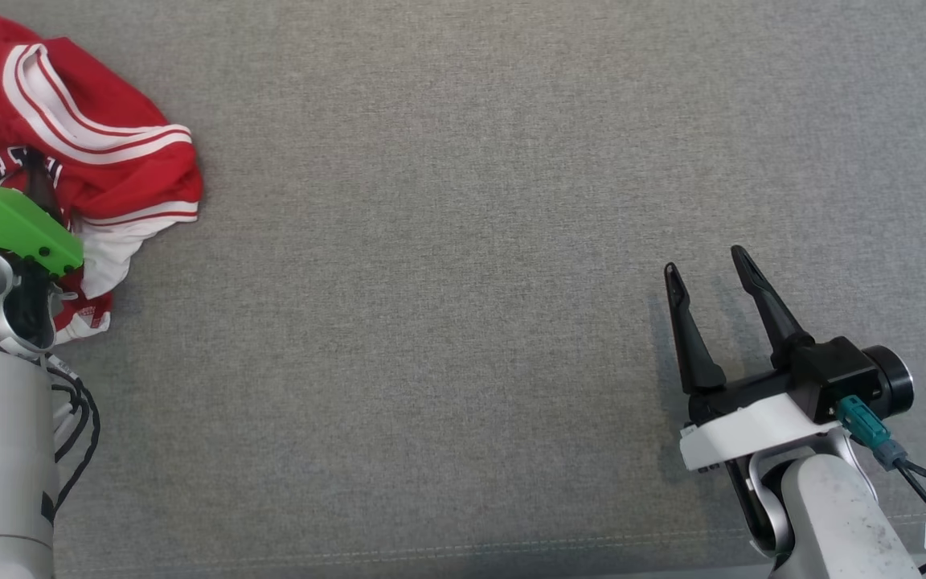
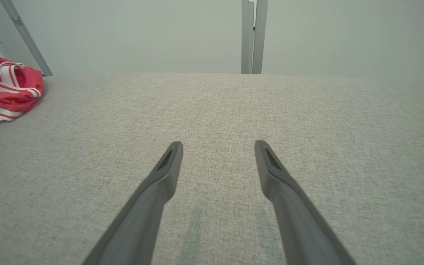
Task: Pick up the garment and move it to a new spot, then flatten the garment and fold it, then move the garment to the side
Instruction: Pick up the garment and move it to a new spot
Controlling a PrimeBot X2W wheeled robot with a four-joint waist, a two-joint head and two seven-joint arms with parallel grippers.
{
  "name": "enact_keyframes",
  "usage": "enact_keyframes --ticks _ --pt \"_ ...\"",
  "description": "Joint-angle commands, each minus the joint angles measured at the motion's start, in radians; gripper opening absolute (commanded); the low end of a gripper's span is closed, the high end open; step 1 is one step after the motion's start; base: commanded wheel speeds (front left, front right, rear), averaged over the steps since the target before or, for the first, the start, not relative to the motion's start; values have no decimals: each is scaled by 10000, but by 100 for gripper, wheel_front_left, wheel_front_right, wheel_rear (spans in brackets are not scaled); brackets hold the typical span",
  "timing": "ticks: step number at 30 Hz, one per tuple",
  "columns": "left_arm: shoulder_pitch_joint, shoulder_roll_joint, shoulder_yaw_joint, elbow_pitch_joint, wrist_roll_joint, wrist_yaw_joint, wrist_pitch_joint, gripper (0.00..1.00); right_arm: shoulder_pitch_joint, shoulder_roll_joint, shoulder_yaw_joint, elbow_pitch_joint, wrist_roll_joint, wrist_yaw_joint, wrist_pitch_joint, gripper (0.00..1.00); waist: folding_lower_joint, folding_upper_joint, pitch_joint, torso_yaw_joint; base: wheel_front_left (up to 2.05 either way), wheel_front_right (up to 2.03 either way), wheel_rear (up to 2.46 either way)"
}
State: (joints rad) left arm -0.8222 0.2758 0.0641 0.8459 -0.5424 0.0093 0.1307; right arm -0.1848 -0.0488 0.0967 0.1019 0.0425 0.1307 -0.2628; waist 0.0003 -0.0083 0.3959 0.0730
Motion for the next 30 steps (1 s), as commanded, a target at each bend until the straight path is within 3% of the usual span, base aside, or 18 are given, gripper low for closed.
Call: enact_keyframes --ticks 1,2,3,8,17,27,30 --pt "-119 114 -17 107 151 43 -73 100 -81 -28 28 22 40 1 -32 100 -3 83 37 -166 0 0 0" --pt "-156 130 -46 231 164 32 -117 41 -60 -28 51 40 49 1 -32 100 -3 83 -11 -184 0 0 0" --pt "-170 151 -108 339 230 -22 -212 0 -11 -28 61 61 55 1 -32 100 -3 83 -82 -190 0 0 0" --pt "25 183 -405 696 477 -217 -939 0 465 -28 43 193 134 -1 -32 100 -3 83 -677 -84 0 0 0" --pt "413 -546 -900 234 676 -624 -2074 0 1957 -27 487 503 712 1 -32 100 -3 83 -2615 464 0 0 0" --pt "896 -1400 -1693 -2035 563 -980 -1615 0 2646 -28 490 428 1074 -1 -32 100 -3 83 -3817 371 0 0 0" --pt "1139 -1690 -2045 -3319 352 -1084 -1227 0 2622 -30 314 333 1017 -1 -32 100 -3 83 -3894 212 0 0 0"
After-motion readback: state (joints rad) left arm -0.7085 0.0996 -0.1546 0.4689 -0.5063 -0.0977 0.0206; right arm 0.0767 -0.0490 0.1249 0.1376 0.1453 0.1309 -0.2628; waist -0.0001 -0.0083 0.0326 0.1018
